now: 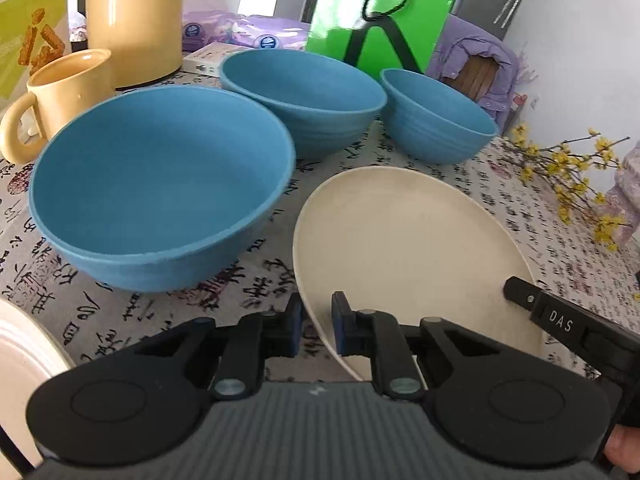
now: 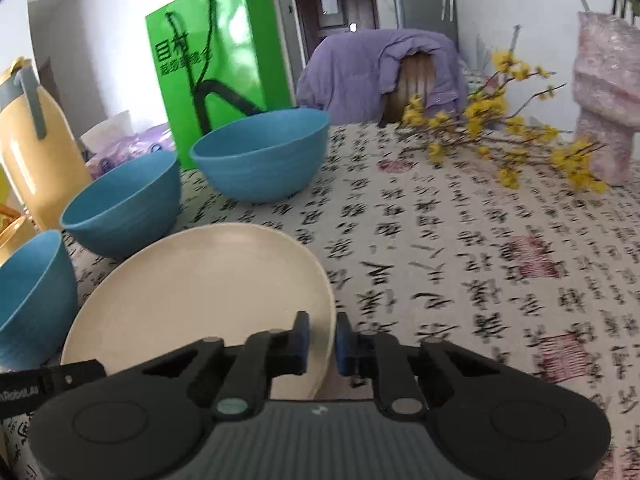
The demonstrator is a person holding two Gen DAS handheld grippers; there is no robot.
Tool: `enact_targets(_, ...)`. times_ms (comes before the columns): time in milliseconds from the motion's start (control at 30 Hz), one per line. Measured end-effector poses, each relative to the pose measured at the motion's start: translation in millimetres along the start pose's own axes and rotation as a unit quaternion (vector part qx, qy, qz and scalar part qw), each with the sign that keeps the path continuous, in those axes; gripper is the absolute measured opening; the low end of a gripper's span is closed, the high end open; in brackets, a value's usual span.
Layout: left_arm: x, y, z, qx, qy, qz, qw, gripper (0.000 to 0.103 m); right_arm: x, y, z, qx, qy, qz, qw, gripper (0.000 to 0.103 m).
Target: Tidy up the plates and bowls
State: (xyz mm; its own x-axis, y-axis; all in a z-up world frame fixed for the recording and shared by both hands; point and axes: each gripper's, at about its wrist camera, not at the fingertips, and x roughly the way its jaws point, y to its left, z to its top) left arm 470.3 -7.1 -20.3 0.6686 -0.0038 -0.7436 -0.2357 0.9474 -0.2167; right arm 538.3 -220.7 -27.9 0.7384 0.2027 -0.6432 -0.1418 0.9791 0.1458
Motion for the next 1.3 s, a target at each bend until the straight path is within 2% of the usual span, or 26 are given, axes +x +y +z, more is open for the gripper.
enact_targets(200, -25, -26, -13, 0.038, -0.018, -0.031, 0.9986, 0.015, -38, -22, -5, 0.013, -0.023, -0.03, 0.999, 0.01)
enact_targets(400, -66, -39, -41, 0.083, -0.026, -0.067, 0.9939, 0.016, -97, -43, -27, 0.044, -0.046, -0.046, 0.997, 0.01)
enact_targets(600, -120, -37, -84, 0.107, -0.036, -0.094, 0.9891, 0.016, -168, -44, -66, 0.059, -0.071, -0.057, 0.994, 0.01)
enact_targets(800, -170, -24, -140, 0.144, -0.041, -0.11, 0.9825, 0.017, -232, -43, -126, 0.079, -0.081, -0.056, 0.992, 0.01)
enact_targets(900, -185, -16, -166, 0.149, -0.036, -0.111, 0.982, 0.017, -256, -39, -159, 0.08, -0.075, -0.057, 0.992, 0.01)
enact_targets(1067, -207, -3, -196, 0.148, -0.035, -0.114, 0.9817, 0.017, -283, -30, -192, 0.076, -0.073, -0.063, 0.992, 0.01)
enact_targets(1300, -223, 13, -205, 0.137, -0.047, -0.115, 0.9828, 0.017, -300, -12, -201, 0.064, -0.085, -0.064, 0.992, 0.01)
